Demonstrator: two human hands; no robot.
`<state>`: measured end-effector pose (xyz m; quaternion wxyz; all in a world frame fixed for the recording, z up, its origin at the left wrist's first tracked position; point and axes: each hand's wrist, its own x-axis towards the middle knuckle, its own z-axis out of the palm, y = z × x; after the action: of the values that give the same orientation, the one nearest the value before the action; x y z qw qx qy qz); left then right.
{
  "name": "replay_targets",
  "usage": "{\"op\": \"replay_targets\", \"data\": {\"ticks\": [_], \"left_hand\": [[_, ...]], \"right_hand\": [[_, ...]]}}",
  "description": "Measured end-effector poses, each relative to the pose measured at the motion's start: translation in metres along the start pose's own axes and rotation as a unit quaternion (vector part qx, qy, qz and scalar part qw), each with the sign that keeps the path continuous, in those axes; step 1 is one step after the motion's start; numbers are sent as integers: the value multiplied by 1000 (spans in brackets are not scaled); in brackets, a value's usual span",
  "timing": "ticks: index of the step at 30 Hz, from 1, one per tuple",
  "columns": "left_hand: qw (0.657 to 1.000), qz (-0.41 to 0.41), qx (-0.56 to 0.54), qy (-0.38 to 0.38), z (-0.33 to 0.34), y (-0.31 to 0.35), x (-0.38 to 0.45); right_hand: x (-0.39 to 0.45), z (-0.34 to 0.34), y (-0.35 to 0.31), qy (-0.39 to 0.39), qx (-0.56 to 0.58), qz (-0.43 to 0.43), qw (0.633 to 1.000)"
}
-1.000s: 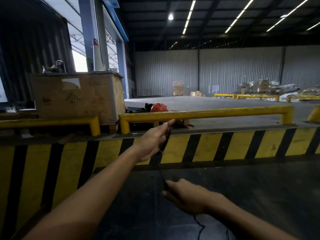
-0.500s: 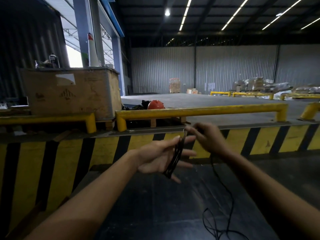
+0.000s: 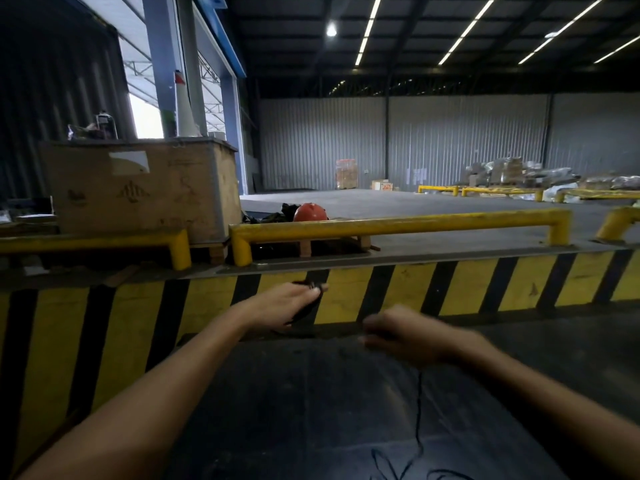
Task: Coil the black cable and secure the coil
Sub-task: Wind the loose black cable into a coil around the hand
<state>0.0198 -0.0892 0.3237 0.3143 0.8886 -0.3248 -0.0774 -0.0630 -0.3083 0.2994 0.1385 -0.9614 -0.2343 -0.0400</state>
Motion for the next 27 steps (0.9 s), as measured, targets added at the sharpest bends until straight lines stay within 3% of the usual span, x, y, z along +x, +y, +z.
{"op": "replay_targets", "data": {"ticks": [4,7,9,12,15,17,19,22,25,27], "left_hand": [[992,-63,-1,-112,13,-11,-10],[975,-11,-147,-165,20,9,-19],[937,26,-273,-215,23,27,-21],[870,100,-443,-193,25,55,-21],[814,146,-558,-76,19,80,-15],[831,165,-531,-2,16,81,-8],[877,164,-445,74,17,68,2],[953,138,-226,146,16,43,6],[995,51,-6,91,16,20,4],[999,-8,-31,-30,21,16,-3]], "right_hand": [[-8,-71,34,172,49,38,983],[-2,-77,50,284,-2,74,956],[4,-63,50,342,15,87,936],[13,-24,46,324,93,97,936],[17,18,19,171,148,87,970],[17,35,-5,96,140,62,984],[16,40,-18,55,95,27,994],[8,11,-17,3,38,10,999],[-5,-38,-7,64,40,22,997],[-12,-64,0,108,60,25,992]]}}
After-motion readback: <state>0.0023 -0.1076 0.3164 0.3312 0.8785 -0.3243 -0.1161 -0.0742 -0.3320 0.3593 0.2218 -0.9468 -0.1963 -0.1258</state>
